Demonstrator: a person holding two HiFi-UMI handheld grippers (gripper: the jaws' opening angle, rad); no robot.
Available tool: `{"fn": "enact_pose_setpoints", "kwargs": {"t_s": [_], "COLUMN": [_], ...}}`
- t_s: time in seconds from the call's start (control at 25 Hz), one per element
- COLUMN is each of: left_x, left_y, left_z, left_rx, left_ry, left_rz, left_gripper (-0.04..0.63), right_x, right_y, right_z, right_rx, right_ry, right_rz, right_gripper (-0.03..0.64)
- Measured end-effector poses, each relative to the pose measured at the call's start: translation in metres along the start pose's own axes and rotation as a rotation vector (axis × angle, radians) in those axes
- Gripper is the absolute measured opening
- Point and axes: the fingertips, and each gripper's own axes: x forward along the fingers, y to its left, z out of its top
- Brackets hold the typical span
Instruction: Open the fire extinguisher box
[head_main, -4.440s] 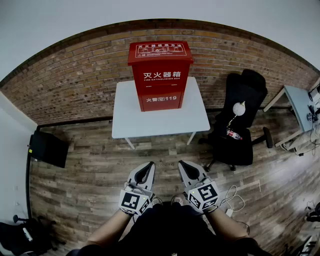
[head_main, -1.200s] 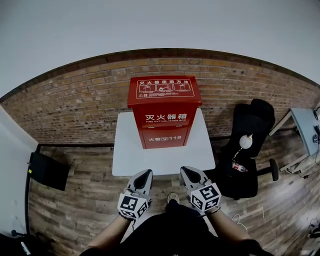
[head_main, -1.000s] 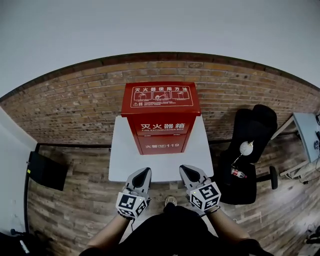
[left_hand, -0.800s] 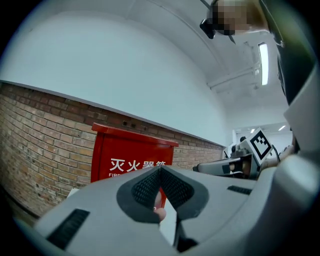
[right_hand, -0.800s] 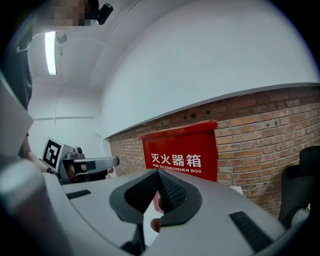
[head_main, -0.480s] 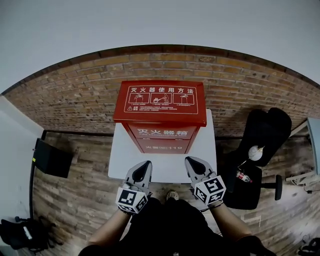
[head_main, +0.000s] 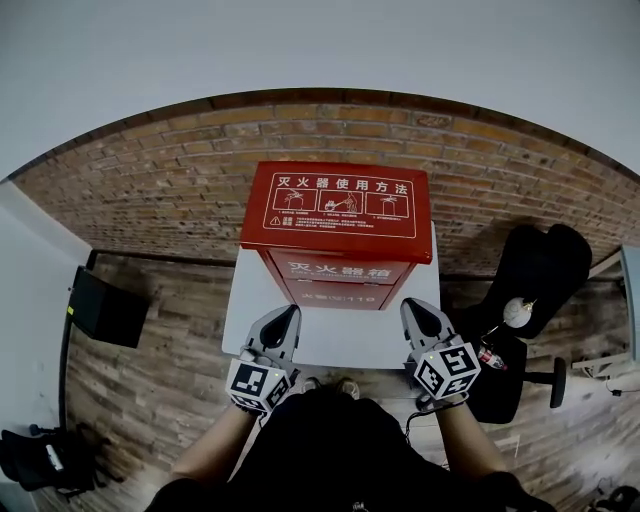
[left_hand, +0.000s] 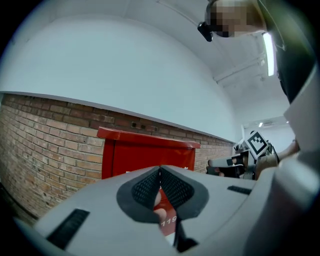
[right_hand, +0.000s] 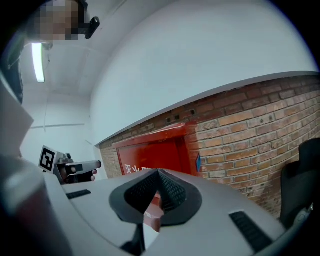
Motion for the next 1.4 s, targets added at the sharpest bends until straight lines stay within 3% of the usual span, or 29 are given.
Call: {"fn": "enact_pose_setpoints", "kwargs": {"t_s": [0.2, 0.36, 0.56, 0.84, 1.04, 1.4], "left_x": [0.004, 0.009, 0.014, 0.032, 0.04, 0.054], "left_y": [0.035, 0.061, 0.09, 0.112, 0.114, 0.118], "left_z": [0.02, 0.031, 0.041, 0.055, 0.063, 0.073], "left_rx": [0.031, 0.033, 0.031, 0.076, 0.054, 0.038], "left_ry": [-0.03, -0.029, -0.032, -0.015, -0.079, -0.099], "left_rz": [0.012, 0.009, 0.018, -0.053, -0.136, -0.184], "left_gripper": [0.063, 0.163, 0.238, 0.359, 0.377, 0.376], "right_x": [0.002, 0.009, 0.016, 0.027, 0.035, 0.039], "right_y": [-0.018, -0.017, -0.021, -0.032, -0.034, -0.034], "right_z": [0.022, 0.036, 0.05, 0.069, 0.075, 0.076], "right_rx": [-0.029, -0.067, -0.107, -0.162, -0.165, -0.118], "right_ry": [-0.053, -0.053, -0.051, -0.05, -0.046, -0.069], "right_rz": [-0.054, -0.038, -0.008, 0.007, 0.038, 0.046], "right_gripper": [0.02, 0.026, 0.19, 0.246, 0.252, 0.25]}}
